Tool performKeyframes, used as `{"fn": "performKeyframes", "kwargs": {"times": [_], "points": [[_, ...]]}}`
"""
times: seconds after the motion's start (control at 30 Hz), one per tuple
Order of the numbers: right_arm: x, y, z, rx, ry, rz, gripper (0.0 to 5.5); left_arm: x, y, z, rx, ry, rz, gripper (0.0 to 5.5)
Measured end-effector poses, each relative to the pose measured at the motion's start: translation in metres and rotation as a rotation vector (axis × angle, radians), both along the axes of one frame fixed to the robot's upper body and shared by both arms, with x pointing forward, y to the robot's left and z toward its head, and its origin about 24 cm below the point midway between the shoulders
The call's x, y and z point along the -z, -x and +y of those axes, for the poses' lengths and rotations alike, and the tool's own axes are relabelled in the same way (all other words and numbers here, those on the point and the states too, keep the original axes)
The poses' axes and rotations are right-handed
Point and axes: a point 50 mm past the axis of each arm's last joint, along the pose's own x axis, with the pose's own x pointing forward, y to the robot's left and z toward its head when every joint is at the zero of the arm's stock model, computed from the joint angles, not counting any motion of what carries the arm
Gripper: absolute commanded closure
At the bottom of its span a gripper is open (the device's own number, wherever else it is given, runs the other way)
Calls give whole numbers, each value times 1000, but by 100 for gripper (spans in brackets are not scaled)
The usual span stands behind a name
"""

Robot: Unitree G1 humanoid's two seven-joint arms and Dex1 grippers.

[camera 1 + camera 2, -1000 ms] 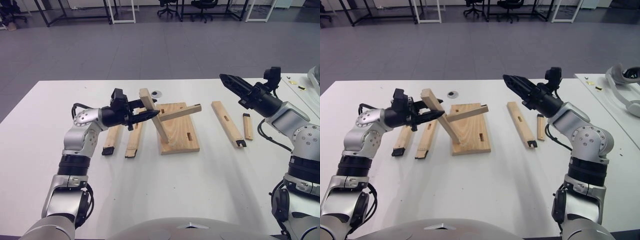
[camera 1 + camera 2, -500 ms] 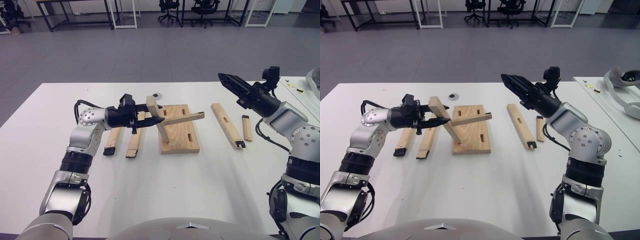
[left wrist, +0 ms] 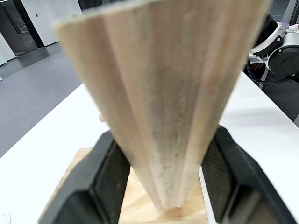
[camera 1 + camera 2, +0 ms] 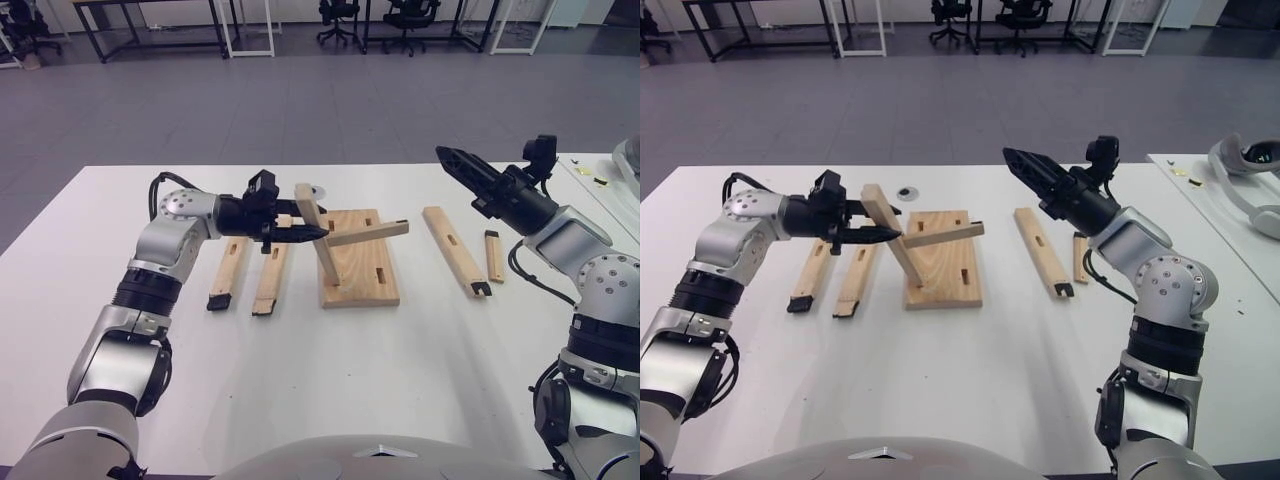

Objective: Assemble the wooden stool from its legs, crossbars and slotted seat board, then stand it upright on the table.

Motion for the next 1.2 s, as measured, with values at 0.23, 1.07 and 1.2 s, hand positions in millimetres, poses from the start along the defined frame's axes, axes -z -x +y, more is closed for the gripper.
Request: {"fn": "performKeyframes", "kwargs": {"times": [0.23, 1.07, 1.2], "points": [[1, 0, 1, 4, -5, 6, 124, -7, 3, -14, 61, -107, -46, 344], [10, 5, -1, 38, -36, 34, 124, 84, 16, 46, -687, -444, 131, 58], [9, 5, -1, 39, -33, 31, 124, 97, 22, 42, -764, -410, 154, 58]]}}
